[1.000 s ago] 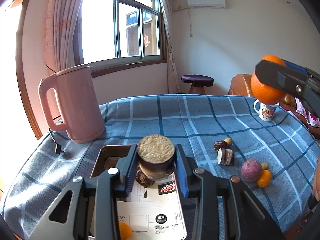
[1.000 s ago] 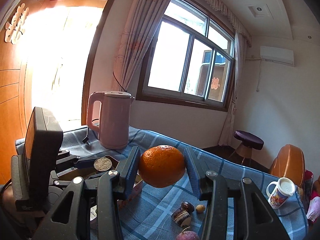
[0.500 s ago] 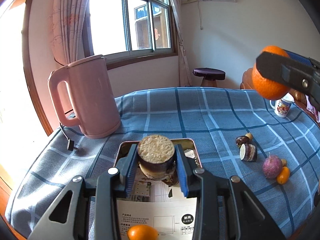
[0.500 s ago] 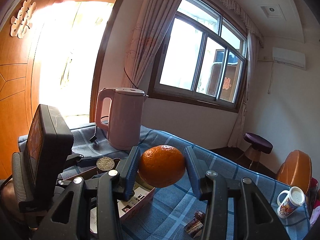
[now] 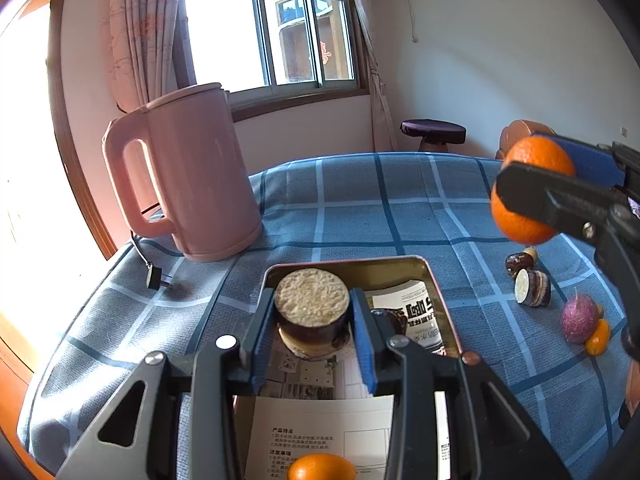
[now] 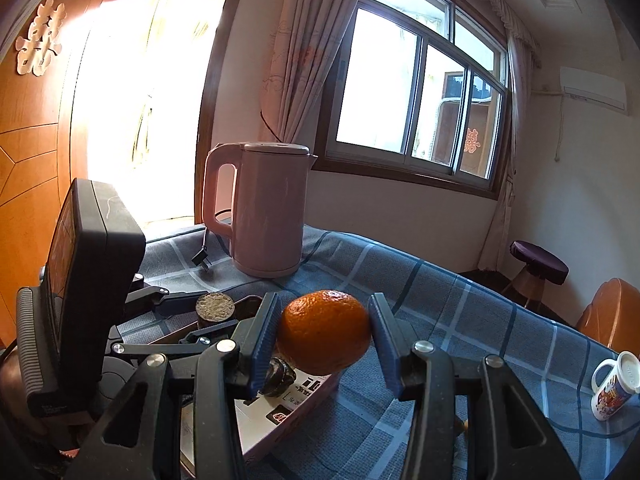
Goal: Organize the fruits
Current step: 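Lift and carry the taro piece with the left tool while the right tool carries the orange to the tin, then lower the taro piece and the orange into the tin and open both tools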
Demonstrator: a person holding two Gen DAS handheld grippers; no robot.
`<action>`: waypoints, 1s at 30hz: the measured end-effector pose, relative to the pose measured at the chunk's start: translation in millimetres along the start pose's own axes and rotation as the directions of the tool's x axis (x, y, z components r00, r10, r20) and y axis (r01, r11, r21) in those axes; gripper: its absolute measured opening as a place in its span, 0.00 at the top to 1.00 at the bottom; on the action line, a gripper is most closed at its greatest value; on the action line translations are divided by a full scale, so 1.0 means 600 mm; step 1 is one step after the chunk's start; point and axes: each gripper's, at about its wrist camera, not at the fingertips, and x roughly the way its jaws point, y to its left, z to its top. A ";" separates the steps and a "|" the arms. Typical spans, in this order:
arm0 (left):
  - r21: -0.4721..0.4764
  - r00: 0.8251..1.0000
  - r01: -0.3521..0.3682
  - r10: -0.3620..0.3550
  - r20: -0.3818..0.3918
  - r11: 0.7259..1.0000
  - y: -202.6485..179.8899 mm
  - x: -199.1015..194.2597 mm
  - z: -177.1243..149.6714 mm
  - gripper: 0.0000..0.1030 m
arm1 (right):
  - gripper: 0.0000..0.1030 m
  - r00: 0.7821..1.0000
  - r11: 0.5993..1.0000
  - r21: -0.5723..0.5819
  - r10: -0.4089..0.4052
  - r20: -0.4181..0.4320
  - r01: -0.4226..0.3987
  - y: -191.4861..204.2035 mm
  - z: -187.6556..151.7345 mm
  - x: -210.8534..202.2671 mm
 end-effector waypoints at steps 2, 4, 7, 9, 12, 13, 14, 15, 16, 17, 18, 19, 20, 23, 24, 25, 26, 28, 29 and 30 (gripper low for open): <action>-0.005 1.000 -0.005 0.005 -0.009 1.000 0.005 0.006 -0.004 0.64 | 0.54 1.000 1.000 0.005 0.008 -0.015 -0.007 0.003 -0.008 0.012; -0.008 1.000 -0.008 0.008 -0.017 1.000 0.009 0.010 -0.008 0.64 | 0.54 1.000 1.000 0.010 0.014 -0.028 -0.014 0.006 -0.013 0.022; -0.011 1.000 -0.013 0.013 -0.027 1.000 0.013 0.016 -0.011 0.64 | 0.54 0.999 1.000 0.014 0.023 -0.044 -0.022 0.010 -0.019 0.034; -0.013 0.999 -0.016 0.015 -0.031 1.000 0.016 0.020 -0.012 0.64 | 0.54 0.998 0.999 0.015 0.029 -0.053 -0.029 0.013 -0.021 0.043; -0.019 0.999 -0.017 0.016 -0.038 1.000 0.023 0.025 -0.013 0.64 | 0.54 0.997 0.999 0.012 0.036 -0.063 -0.035 0.020 -0.025 0.050; -0.020 0.999 -0.018 0.018 -0.039 1.000 0.025 0.026 -0.013 0.64 | 0.54 0.997 0.999 0.011 0.038 -0.066 -0.037 0.022 -0.026 0.052; -0.021 0.999 -0.020 0.019 -0.042 1.000 0.027 0.027 -0.014 0.64 | 0.54 0.997 0.999 0.011 0.041 -0.068 -0.040 0.024 -0.027 0.054; -0.022 0.999 -0.021 0.020 -0.045 1.000 0.029 0.028 -0.014 0.64 | 0.54 0.997 0.999 0.011 0.043 -0.071 -0.043 0.026 -0.029 0.055; -0.024 0.999 -0.021 0.020 -0.047 0.999 0.030 0.029 -0.014 0.64 | 0.54 0.996 0.999 0.010 0.046 -0.073 -0.045 0.028 -0.030 0.057; -0.024 0.999 -0.023 0.022 -0.050 0.999 0.031 0.030 -0.014 0.64 | 0.54 0.996 0.999 0.009 0.048 -0.075 -0.047 0.030 -0.031 0.058; -0.025 0.998 -0.024 0.023 -0.052 0.999 0.033 0.032 -0.015 0.64 | 0.54 0.996 0.999 0.007 0.050 -0.078 -0.050 0.032 -0.032 0.060; -0.025 0.998 -0.025 0.024 -0.053 0.999 0.035 0.033 -0.015 0.64 | 0.54 0.995 0.999 0.006 0.051 -0.080 -0.051 0.034 -0.033 0.061; -0.024 0.998 -0.027 0.025 -0.055 0.999 0.036 0.034 -0.015 0.64 | 0.54 0.995 0.999 0.005 0.052 -0.082 -0.052 0.036 -0.034 0.063; -0.017 0.998 -0.028 0.027 -0.062 0.999 0.038 0.038 -0.016 0.64 | 0.54 0.994 0.998 0.006 0.055 -0.090 -0.055 0.038 -0.038 0.069; -0.014 0.997 -0.028 0.027 -0.066 1.000 0.038 0.040 -0.016 0.64 | 0.54 0.994 0.998 0.006 0.056 -0.093 -0.056 0.039 -0.039 0.071; -0.013 0.997 -0.026 0.025 -0.070 1.000 0.039 0.042 -0.017 0.64 | 0.54 0.994 0.998 0.006 0.057 -0.096 -0.057 0.039 -0.041 0.072; -0.013 0.997 -0.025 0.024 -0.073 1.000 0.040 0.043 -0.018 0.64 | 0.54 0.994 0.998 0.007 0.058 -0.098 -0.057 0.040 -0.043 0.074; -0.008 0.997 -0.025 0.024 -0.076 1.000 0.040 0.045 -0.019 0.64 | 0.54 0.993 0.998 0.010 0.061 -0.104 -0.061 0.041 -0.046 0.077; -0.005 0.997 -0.025 0.025 -0.076 1.000 0.039 0.046 -0.018 0.64 | 0.54 0.992 0.998 0.012 0.063 -0.108 -0.062 0.041 -0.047 0.079; -0.001 0.997 -0.024 0.024 -0.077 1.000 0.039 0.046 -0.018 0.64 | 0.54 0.991 0.998 0.014 0.068 -0.112 -0.066 0.042 -0.049 0.082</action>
